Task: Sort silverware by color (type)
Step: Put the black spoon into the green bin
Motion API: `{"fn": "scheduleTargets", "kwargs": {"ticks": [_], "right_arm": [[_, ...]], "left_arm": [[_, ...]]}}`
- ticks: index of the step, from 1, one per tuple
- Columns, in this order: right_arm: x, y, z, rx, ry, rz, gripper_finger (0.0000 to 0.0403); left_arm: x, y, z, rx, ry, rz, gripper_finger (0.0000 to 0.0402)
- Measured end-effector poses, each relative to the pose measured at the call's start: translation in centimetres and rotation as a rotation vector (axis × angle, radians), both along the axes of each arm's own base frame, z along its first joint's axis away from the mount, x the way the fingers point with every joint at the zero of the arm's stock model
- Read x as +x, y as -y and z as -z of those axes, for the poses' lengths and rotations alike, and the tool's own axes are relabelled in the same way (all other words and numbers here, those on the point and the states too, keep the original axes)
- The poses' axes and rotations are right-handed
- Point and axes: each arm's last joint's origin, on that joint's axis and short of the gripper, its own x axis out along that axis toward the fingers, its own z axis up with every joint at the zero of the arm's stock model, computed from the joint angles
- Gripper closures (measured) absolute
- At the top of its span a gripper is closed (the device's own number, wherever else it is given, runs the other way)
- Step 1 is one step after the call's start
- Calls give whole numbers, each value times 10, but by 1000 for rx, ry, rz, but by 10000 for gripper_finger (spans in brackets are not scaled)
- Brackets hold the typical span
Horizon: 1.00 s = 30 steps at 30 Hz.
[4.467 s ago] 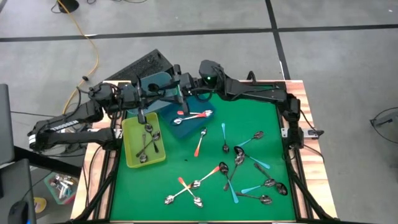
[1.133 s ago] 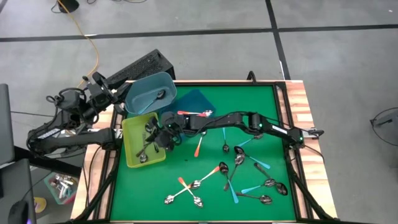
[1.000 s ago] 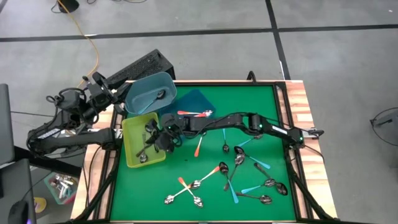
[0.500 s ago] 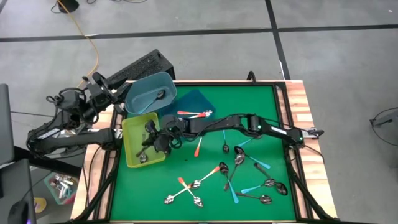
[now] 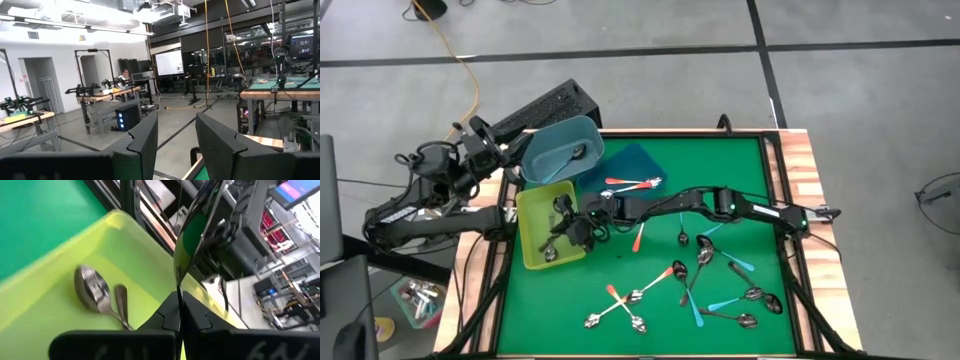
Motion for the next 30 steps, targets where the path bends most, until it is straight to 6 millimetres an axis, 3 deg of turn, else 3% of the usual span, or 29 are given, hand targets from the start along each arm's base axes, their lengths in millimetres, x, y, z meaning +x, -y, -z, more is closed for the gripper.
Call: {"fn": "scheduleTargets", "kwargs": {"ticks": [11,21,30], "right_arm": [[-1,2,1,13,-19,-4,339],[0,1,0,156,-32,30,317],[0,3,-3,252,-33,56,241]], "left_arm": [[0,0,0,-3,1,0,280],[0,0,0,-25,17,5,280],[-1,-2,2,-78,30,-74,280]]}}
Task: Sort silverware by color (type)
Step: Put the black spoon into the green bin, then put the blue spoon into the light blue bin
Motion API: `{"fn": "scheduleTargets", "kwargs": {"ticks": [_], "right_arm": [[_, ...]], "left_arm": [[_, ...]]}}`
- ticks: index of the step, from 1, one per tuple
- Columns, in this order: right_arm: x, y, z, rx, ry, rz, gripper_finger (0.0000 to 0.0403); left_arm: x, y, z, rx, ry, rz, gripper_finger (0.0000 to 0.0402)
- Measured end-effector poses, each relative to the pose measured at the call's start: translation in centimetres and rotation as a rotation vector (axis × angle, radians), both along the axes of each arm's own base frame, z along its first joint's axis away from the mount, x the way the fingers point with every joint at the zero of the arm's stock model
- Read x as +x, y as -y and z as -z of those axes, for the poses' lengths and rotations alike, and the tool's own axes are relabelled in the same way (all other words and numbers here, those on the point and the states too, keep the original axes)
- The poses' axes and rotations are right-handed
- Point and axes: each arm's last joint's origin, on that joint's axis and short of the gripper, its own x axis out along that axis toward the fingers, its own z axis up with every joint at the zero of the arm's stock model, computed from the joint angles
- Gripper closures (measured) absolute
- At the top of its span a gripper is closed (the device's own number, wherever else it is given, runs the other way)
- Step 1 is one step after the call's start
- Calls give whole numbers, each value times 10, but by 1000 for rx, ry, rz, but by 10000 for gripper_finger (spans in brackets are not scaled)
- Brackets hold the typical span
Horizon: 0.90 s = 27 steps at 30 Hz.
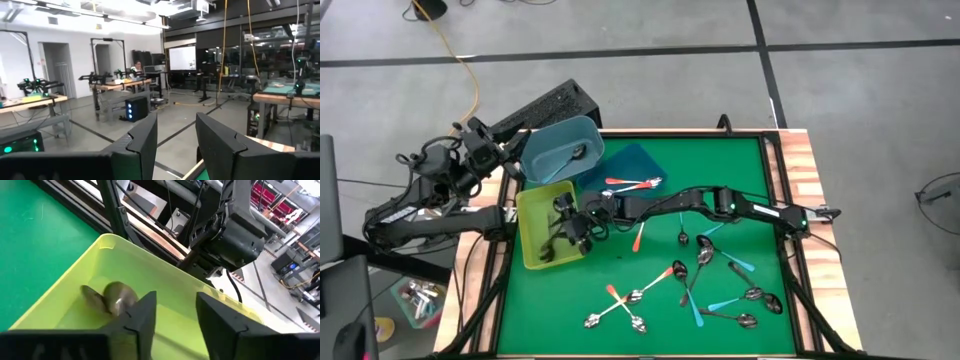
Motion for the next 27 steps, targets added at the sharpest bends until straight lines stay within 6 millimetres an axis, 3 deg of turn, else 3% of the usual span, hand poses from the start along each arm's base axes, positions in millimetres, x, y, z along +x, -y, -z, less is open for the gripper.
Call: {"fn": "scheduleTargets", "kwargs": {"ticks": [4,6,10,13,17,21,23,27], "right_arm": [[-1,0,-5,9,0,8,200],[-2,1,-18,11,25,45,187],[-15,6,-75,7,89,109,178],[-30,20,-117,5,101,144,179],[-54,51,-150,-2,22,212,182],[-82,96,-174,-13,-70,321,185],[-97,123,-178,-2,-142,374,185],[-119,170,-163,52,-302,435,185]], "left_arm": [[0,0,3,-12,-28,-3,280],[0,0,5,-24,-38,-9,280],[1,-1,7,-54,-45,-8,280],[1,-1,10,-74,-67,-7,280],[5,-2,16,-103,-122,-21,280],[13,-5,20,-124,-168,-32,280],[18,-7,21,-134,-181,-30,280],[29,-10,26,-152,-242,-23,280]]}}
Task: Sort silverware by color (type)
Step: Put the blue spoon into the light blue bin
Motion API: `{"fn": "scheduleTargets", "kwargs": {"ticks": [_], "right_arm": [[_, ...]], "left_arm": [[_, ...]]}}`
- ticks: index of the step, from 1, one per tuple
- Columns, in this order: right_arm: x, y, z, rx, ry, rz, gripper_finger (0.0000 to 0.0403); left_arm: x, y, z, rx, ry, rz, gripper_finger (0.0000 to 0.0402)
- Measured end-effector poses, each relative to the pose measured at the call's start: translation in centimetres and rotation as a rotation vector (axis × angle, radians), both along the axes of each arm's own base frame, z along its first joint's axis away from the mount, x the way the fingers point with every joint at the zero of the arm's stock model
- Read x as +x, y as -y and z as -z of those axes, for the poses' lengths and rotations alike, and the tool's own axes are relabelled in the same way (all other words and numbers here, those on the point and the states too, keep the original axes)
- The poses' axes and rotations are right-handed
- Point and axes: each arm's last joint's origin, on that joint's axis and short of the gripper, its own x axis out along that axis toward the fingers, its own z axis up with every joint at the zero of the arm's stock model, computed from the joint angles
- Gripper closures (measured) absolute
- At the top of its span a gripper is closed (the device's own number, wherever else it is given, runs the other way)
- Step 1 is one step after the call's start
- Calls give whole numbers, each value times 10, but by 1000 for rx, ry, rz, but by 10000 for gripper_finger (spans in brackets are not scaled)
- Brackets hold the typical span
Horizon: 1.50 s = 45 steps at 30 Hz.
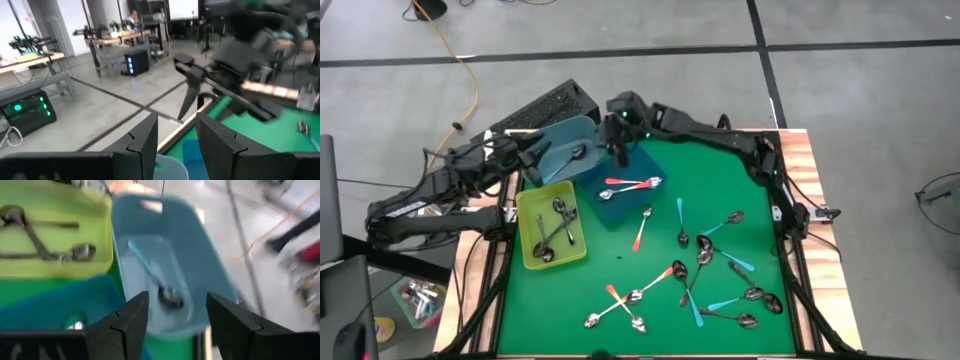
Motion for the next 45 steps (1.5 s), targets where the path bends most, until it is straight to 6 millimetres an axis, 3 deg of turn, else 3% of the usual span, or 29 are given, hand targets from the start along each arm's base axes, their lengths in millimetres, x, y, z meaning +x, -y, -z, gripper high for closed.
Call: {"fn": "scheduleTargets", "kwargs": {"ticks": [9,21,24,28,36,42,45], "right_arm": [[-25,50,8,105,-42,9,186],[-22,56,1,54,42,0,186],[-20,46,4,116,9,21,186],[-34,24,6,269,-178,112,186],[-74,-30,29,466,-754,611,186],[-73,-77,47,469,-840,884,186],[-71,-104,61,456,-878,918,186]], "left_arm": [[16,-12,8,54,-162,-61,280],[21,-34,15,41,-234,-114,280],[24,-39,18,18,-255,-82,280],[27,-40,22,-34,-251,41,280],[28,-39,23,-81,-215,81,280],[29,-38,23,-145,-161,116,280],[30,-36,24,-184,-141,168,280]]}}
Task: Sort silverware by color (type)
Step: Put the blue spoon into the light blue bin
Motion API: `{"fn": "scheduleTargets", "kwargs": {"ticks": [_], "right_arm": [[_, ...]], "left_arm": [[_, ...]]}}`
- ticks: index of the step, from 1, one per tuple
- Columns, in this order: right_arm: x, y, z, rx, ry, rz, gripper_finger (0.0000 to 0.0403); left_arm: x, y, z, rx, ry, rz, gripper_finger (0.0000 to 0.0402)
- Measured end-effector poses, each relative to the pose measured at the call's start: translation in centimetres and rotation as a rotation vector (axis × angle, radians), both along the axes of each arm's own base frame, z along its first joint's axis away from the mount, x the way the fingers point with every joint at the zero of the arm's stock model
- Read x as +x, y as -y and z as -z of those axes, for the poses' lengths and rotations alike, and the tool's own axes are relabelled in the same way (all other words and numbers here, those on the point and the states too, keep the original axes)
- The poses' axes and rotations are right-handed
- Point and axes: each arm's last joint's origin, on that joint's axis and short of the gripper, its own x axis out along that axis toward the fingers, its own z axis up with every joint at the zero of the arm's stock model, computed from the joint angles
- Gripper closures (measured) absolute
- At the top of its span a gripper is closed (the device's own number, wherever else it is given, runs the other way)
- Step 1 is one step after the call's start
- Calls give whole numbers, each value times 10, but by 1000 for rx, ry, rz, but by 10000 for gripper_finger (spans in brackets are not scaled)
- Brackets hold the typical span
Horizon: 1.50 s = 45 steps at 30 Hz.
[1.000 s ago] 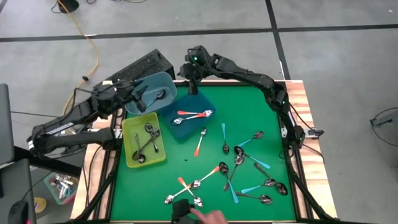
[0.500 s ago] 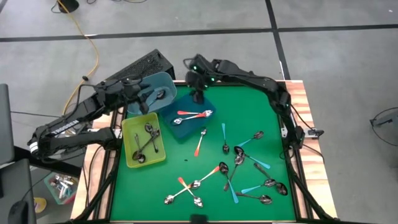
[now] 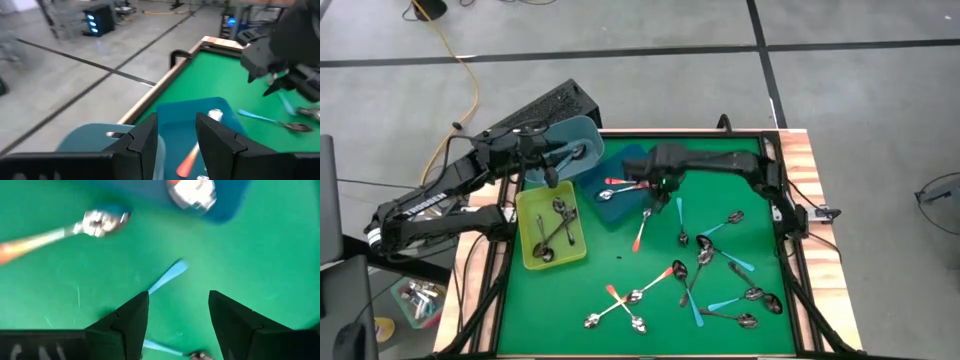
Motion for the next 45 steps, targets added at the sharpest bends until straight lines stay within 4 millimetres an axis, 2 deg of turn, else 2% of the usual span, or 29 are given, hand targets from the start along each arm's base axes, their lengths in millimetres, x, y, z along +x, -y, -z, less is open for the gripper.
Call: {"fn": "scheduleTargets", "kwargs": {"ticks": [5,7,10,15,20,23,26,32,38,41,45], "right_arm": [[-8,-41,32,5,-126,-62,186],[-21,-49,37,2,-166,-55,186],[-48,-55,33,-18,-149,17,186],[-88,-70,19,-13,117,175,186],[-109,-94,15,49,392,270,186],[-114,-109,21,68,402,264,186],[-113,-127,31,91,357,174,186],[-103,-176,61,281,253,59,186],[-99,-216,60,351,272,56,186],[-98,-224,61,320,302,100,186],[-95,-224,76,276,262,148,186]], "left_arm": [[0,3,4,-86,-2,76,280],[0,4,6,-112,-12,93,280],[-1,5,8,-134,-27,96,280],[-1,5,9,-138,-31,91,280],[-2,5,9,-132,-33,73,280],[-2,4,9,-134,-32,61,280],[-2,4,9,-141,-28,44,280],[-2,4,9,-148,-25,41,280],[-2,4,9,-148,-26,41,280],[-2,4,9,-145,-27,42,280],[-2,4,9,-144,-28,43,280]]}}
